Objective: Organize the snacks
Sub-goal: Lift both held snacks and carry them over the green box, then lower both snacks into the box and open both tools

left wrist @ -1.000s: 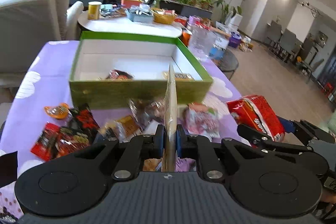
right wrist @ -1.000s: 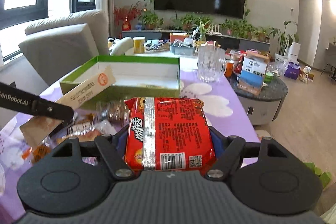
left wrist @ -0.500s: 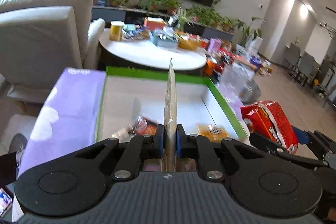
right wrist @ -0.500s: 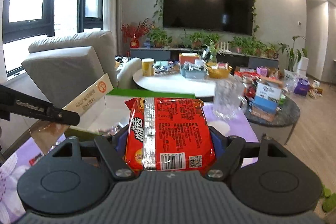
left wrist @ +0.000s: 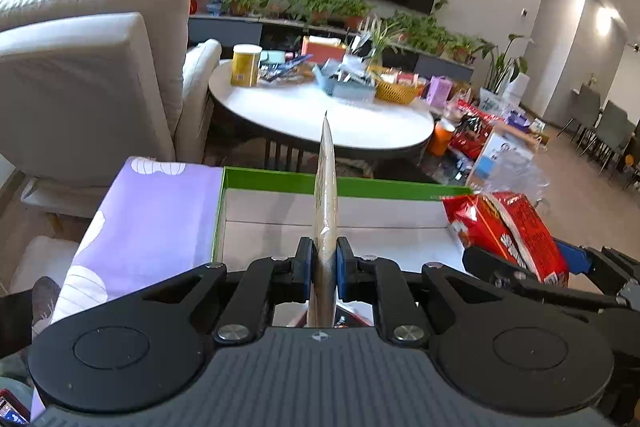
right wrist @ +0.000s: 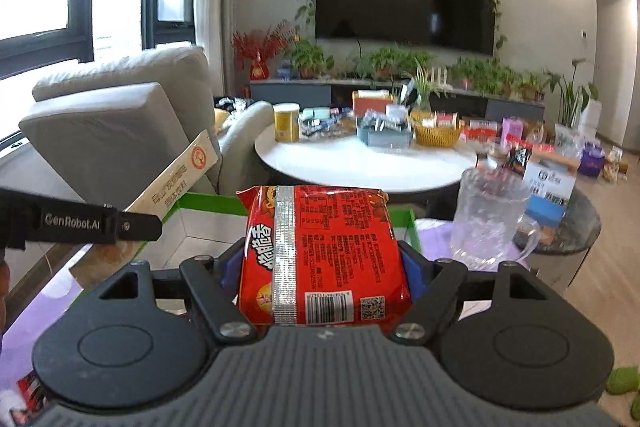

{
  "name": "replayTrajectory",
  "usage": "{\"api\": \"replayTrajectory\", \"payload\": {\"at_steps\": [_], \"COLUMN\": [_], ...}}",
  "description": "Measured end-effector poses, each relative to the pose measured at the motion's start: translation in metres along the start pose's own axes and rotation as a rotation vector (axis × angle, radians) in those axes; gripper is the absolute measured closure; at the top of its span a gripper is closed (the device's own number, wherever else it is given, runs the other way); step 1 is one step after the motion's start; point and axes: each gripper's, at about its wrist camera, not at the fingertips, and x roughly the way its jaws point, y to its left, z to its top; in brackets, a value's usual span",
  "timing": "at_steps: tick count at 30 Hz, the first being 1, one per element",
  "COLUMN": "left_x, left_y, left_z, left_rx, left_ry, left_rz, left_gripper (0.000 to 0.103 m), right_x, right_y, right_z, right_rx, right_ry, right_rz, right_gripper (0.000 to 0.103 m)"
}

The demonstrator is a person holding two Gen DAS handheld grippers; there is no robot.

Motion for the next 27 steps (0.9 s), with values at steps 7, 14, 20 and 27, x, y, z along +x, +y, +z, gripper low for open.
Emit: {"api": "replayTrajectory", "payload": {"at_steps": [7, 14, 20, 27], "left_x": [0.031, 0.034, 0.011, -0.053], "left_y": [0.005, 0.000, -0.002, 0.013], "left_z": [-0.011, -0.026, -0.033, -0.037], "left_rx": [0.010, 0.065, 0.083, 0.066], "left_ry": [0.075, 0.159, 0.168, 0.087], "left_rz": [0.023, -0.004, -0.009, -0.030], "left_gripper": [0.091, 0.087, 0.087, 0.086], "right_x": [0.026, 0.029, 0.003, -0.040], "right_y": [0.000, 0.001, 0.001, -0.007], "right_z": [-0.004, -0.023, -0.029, -0.034], "right_rx": [0.074, 0.103, 0.090, 0.087], "right_ry": [0.050, 0.168, 0.172, 0.086], "right_rz": [-0.036, -0.026, -0.004, -0.003], "right_gripper": [0.045, 0.045, 0.045, 0.044]}}
